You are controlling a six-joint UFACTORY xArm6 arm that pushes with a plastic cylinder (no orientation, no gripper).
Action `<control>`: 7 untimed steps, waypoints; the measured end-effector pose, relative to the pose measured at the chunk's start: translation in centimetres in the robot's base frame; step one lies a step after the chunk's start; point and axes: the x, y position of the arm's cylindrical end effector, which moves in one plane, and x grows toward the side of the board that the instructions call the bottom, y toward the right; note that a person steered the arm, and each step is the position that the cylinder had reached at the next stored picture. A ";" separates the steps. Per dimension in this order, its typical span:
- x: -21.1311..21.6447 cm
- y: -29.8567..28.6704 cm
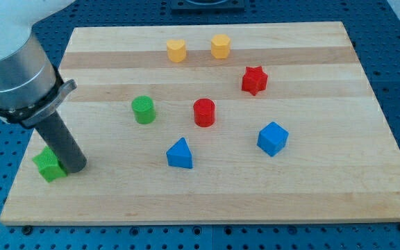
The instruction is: Move the green circle parallel bottom left to the red circle
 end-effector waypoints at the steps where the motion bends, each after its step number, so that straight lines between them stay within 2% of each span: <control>1: -1.6 1.2; 4: -12.7 1.8; 7: -14.0 6.2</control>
